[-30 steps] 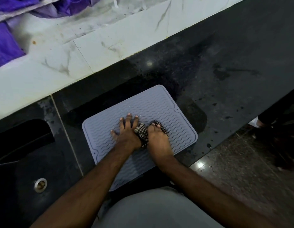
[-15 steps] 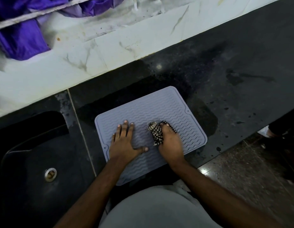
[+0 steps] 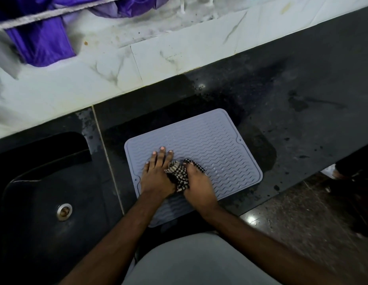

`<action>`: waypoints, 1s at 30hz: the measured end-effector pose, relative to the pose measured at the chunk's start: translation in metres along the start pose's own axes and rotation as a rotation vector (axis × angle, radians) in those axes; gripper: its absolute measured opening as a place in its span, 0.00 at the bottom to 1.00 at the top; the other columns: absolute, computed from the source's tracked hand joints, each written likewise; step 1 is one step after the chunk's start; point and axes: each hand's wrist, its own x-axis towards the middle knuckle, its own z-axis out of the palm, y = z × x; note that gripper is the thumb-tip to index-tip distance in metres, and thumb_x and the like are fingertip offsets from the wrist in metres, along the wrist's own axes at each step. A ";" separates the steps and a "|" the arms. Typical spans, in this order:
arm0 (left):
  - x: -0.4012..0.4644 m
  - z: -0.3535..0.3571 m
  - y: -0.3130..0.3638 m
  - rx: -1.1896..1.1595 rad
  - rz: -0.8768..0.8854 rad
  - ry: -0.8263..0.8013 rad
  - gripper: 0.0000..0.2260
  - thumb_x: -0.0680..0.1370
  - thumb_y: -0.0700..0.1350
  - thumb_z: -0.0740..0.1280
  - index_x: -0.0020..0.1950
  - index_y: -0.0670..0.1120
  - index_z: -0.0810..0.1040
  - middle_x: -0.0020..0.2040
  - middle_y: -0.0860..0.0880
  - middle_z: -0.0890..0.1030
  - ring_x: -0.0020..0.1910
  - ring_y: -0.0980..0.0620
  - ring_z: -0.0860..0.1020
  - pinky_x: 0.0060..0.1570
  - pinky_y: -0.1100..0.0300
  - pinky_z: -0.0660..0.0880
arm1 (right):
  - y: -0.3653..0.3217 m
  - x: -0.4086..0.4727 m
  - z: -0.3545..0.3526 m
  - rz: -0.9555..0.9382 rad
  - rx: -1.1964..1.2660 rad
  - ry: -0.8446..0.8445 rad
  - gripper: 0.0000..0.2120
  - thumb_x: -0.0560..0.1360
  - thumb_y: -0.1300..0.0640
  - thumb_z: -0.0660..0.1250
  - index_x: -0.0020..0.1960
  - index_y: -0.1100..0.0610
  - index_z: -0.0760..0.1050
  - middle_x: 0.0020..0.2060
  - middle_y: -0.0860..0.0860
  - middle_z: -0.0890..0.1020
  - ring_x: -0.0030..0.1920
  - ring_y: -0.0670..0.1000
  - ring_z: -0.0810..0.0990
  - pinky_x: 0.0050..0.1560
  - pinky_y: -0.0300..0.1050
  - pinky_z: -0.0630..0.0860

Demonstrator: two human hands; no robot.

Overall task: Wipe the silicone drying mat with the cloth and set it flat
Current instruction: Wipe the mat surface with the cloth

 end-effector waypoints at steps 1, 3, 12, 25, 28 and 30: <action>-0.001 -0.003 0.000 -0.006 0.010 -0.011 0.45 0.73 0.66 0.64 0.83 0.56 0.43 0.83 0.53 0.40 0.81 0.48 0.41 0.79 0.45 0.46 | 0.002 0.001 -0.002 -0.008 -0.014 -0.005 0.28 0.65 0.69 0.64 0.65 0.61 0.69 0.55 0.59 0.80 0.55 0.61 0.80 0.56 0.54 0.76; -0.006 -0.005 -0.003 -0.014 0.038 0.009 0.49 0.69 0.70 0.63 0.83 0.54 0.44 0.83 0.52 0.42 0.82 0.48 0.43 0.78 0.46 0.45 | 0.004 0.002 -0.003 -0.045 -0.065 -0.009 0.26 0.66 0.69 0.65 0.64 0.61 0.69 0.54 0.59 0.80 0.53 0.61 0.80 0.53 0.54 0.76; -0.018 -0.001 -0.026 0.004 0.015 0.019 0.57 0.61 0.78 0.59 0.83 0.54 0.43 0.83 0.51 0.44 0.82 0.48 0.44 0.79 0.46 0.46 | 0.018 -0.006 0.000 -0.079 -0.323 -0.014 0.45 0.64 0.58 0.78 0.75 0.59 0.59 0.74 0.58 0.62 0.71 0.57 0.65 0.72 0.49 0.64; -0.024 0.006 -0.029 -0.015 0.073 0.154 0.45 0.69 0.69 0.53 0.83 0.50 0.52 0.83 0.48 0.51 0.81 0.46 0.51 0.78 0.42 0.53 | -0.043 0.003 0.024 0.004 -0.181 0.053 0.21 0.69 0.68 0.64 0.62 0.62 0.73 0.56 0.61 0.81 0.51 0.61 0.82 0.52 0.53 0.79; -0.023 0.011 -0.035 -0.061 0.079 0.177 0.40 0.73 0.65 0.53 0.82 0.49 0.55 0.82 0.48 0.54 0.81 0.45 0.53 0.77 0.42 0.54 | -0.046 0.001 0.028 -0.012 -0.158 0.038 0.20 0.69 0.67 0.66 0.61 0.61 0.73 0.52 0.60 0.83 0.48 0.60 0.83 0.49 0.52 0.79; -0.022 0.012 -0.037 -0.066 0.093 0.159 0.40 0.73 0.65 0.53 0.83 0.50 0.52 0.83 0.49 0.51 0.81 0.46 0.51 0.78 0.42 0.53 | -0.045 0.001 0.028 -0.018 -0.150 0.024 0.19 0.69 0.67 0.66 0.60 0.60 0.74 0.49 0.59 0.84 0.46 0.60 0.83 0.48 0.52 0.79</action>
